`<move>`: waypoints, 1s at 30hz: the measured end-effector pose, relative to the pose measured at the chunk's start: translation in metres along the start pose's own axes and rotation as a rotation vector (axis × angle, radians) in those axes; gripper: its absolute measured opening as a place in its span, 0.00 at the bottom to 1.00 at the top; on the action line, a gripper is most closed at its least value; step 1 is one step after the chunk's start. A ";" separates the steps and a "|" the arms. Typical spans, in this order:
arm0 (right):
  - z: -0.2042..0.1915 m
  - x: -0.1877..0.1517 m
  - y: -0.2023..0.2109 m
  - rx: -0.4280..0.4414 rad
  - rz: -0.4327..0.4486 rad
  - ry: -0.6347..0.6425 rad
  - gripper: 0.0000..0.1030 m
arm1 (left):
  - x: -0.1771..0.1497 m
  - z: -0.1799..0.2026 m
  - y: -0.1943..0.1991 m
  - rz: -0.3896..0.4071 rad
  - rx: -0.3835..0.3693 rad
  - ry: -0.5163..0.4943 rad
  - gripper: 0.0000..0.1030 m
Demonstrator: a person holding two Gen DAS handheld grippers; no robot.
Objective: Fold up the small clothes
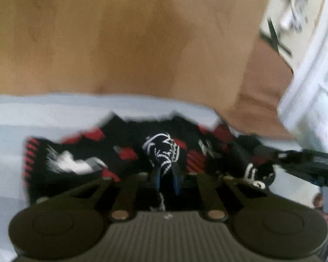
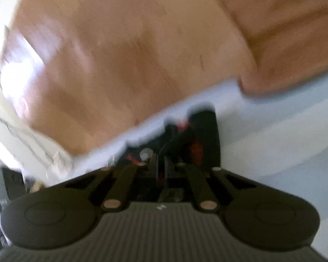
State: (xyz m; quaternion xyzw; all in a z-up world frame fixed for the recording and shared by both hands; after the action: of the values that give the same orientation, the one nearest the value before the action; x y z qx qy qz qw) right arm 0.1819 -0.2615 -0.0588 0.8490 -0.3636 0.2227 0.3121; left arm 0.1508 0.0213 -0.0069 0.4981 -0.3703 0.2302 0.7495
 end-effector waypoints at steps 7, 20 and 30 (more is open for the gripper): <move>-0.013 -0.021 -0.011 -0.104 -0.127 0.128 0.15 | -0.011 -0.043 0.000 0.004 0.141 0.126 0.33; 0.022 0.014 0.019 -0.163 -0.022 0.037 0.36 | -0.015 -0.030 -0.008 -0.028 0.007 0.108 0.26; -0.039 0.012 0.027 -0.022 0.050 0.192 0.03 | -0.004 -0.048 0.019 0.046 0.056 0.143 0.12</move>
State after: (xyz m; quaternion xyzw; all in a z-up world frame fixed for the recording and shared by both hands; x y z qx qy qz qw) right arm 0.1634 -0.2546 -0.0138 0.8109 -0.3556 0.3068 0.3490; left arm 0.1504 0.0728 -0.0101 0.4926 -0.3204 0.2926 0.7544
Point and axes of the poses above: each gripper's, at about its wrist camera, not at the fingertips, and y roughly against the way its jaws point, z to its right, x to its top, the point moved 3 cm from there along -y, roughly the way its jaws point, and after that the axes turned 6 degrees about -y, right-handed, at the moved point
